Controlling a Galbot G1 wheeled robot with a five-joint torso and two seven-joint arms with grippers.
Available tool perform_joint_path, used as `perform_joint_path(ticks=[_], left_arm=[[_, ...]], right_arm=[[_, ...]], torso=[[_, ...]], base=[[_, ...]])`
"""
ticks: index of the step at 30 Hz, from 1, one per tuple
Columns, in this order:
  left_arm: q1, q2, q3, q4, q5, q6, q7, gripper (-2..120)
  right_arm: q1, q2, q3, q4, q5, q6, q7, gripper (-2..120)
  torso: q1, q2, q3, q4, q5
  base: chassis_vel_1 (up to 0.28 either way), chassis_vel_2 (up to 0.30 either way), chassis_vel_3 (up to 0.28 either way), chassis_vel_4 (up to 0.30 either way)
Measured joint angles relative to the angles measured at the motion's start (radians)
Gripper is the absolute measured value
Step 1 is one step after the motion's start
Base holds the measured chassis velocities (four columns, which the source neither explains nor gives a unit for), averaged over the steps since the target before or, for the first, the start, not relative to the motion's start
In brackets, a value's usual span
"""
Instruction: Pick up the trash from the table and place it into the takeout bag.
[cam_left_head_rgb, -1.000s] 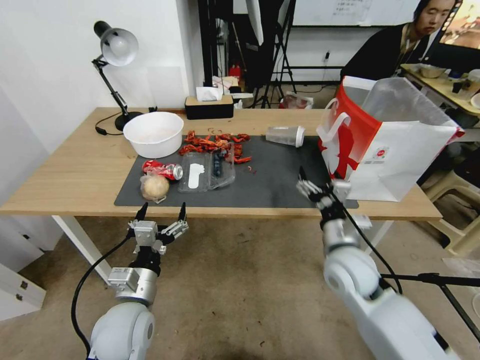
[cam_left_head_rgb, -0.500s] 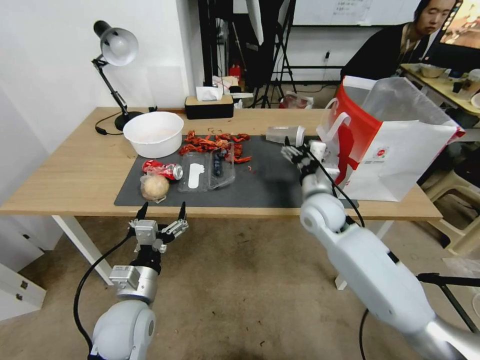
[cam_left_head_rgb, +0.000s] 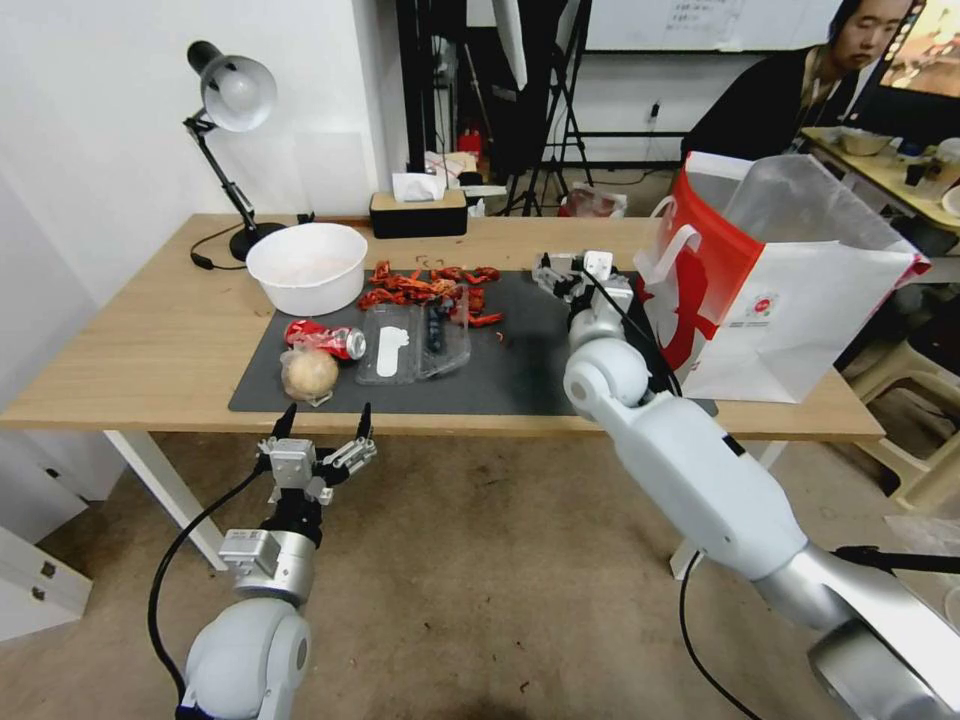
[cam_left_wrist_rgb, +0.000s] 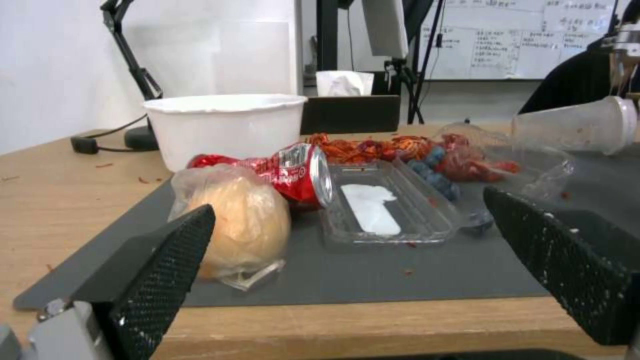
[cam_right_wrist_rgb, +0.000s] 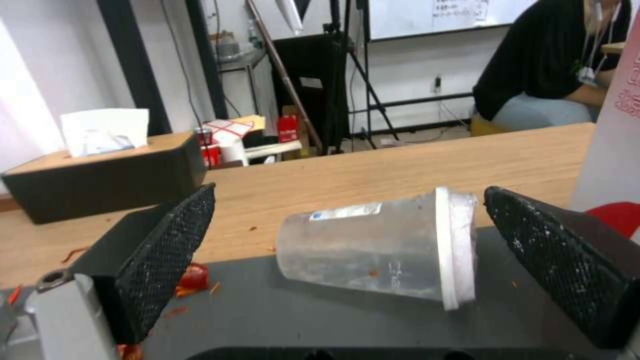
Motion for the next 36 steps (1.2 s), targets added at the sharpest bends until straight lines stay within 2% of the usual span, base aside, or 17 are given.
perform_joint_path(ticks=[4,11,16,24,31,36], left_arm=[[-0.001,0.002,0.001,0.0,-0.002,0.0,0.0,100],[-0.005,0.0,0.005,0.0,-0.002,0.0,0.0,100],[-0.004,0.002,0.005,0.0,-0.002,0.0,0.0,100],[-0.004,0.006,0.003,0.0,-0.006,0.0,0.0,100],[-0.007,0.009,0.004,0.007,-0.006,0.0,0.001,100],[-0.012,0.009,0.008,0.011,-0.006,0.0,0.001,100]], right_arm=[[0.043,0.01,-0.015,-0.034,0.001,-0.024,0.004,100],[0.17,0.0,-0.099,-0.14,0.005,-0.072,-0.052,100],[0.208,0.005,-0.14,-0.183,-0.015,-0.097,-0.081,100],[0.28,0.002,-0.247,-0.298,-0.129,-0.14,-0.224,100],[0.31,-0.025,-0.299,-0.329,-0.223,-0.205,-0.327,100],[0.343,-0.037,-0.342,-0.365,-0.284,-0.218,-0.407,100]], torso=[[0.0,0.0,0.0,0.0,0.0002],[0.0,0.0,0.0,0.0,0.0],[0.0,0.0,0.0,0.0,0.0001],[0.0,0.0,0.0,0.0001,0.0001],[0.0,0.0,0.0,0.0,0.0002],[0.0,0.0,0.0,0.0,0.0003]], base=[[0.0,0.0,0.0,0.0],[0.0,0.0,0.0,0.0],[0.0,0.0,0.0,0.0],[0.0,0.0,0.0,0.0],[0.0,0.0,0.0,0.0],[0.0,0.0,0.0,0.0]])
